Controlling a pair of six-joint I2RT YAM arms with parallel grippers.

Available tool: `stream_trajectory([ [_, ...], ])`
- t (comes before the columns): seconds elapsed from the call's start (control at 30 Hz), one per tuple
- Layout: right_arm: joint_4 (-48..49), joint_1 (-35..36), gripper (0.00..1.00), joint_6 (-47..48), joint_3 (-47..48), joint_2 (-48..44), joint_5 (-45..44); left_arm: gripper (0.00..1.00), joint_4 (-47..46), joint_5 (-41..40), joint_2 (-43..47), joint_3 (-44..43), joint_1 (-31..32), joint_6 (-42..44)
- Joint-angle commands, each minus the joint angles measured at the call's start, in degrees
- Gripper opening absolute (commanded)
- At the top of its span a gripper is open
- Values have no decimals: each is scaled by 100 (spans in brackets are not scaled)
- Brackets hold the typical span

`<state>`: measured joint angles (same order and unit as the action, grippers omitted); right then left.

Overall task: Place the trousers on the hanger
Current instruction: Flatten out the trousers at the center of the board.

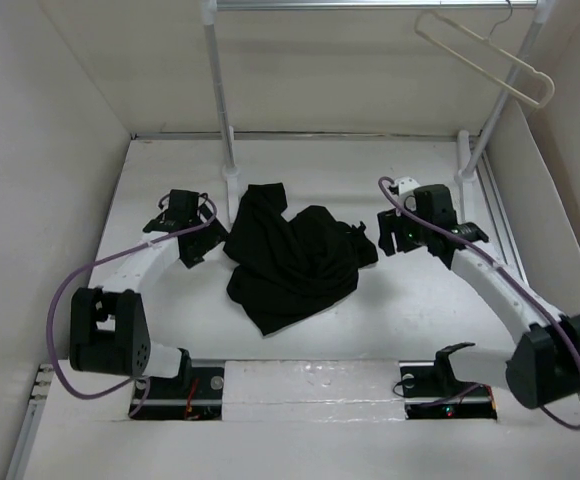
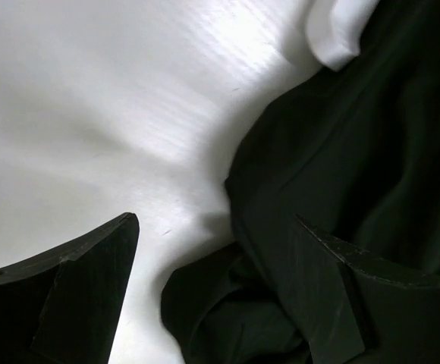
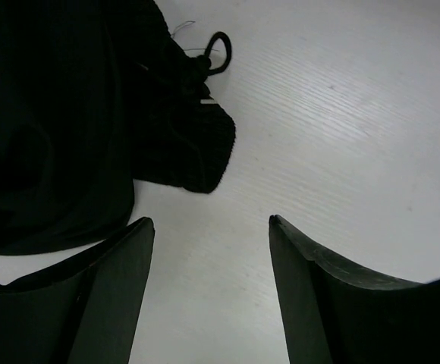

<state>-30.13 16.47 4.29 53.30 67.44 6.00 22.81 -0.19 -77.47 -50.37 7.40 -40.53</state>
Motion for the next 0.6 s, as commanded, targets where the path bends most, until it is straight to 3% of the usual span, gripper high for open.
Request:
stream_trajectory([
  [0.0,1315,-39,68,-16,-91,444,893,74,-952,527,-232,-43,16,80],
  [0.13,2123,-39,68,-78,-258,1436,1297,75,-1287,880,-742,-96,77,186],
  [0.33,2511,-39,69,-113,-100,2325,1562,73,-1551,888,-1463,-263,271,230],
  [0.37,2555,-39,61,-113,-92,2448,1597,71,-1673,932,-1638,-280,271,204],
  [0.4,2573,-39,26,-130,-39,2475,1641,58,-1718,959,-1822,-402,271,212],
  [0.43,2547,-39,26,-131,-39,2476,1641,49,-1718,950,-1824,-403,271,213],
  [0.47,2521,-39,14,-122,-13,2467,1624,35,-1718,968,-1946,-464,271,239],
  [0.5,2477,-39,1,-113,5,2284,1554,17,-1736,985,-1999,-604,271,335],
  [0.53,2312,-39,0,-113,14,2117,1484,0,-1701,1081,-2026,-693,271,379],
  [0.57,2179,-39,0,-96,40,1924,1379,0,-1422,1030,-1991,-850,271,380],
])
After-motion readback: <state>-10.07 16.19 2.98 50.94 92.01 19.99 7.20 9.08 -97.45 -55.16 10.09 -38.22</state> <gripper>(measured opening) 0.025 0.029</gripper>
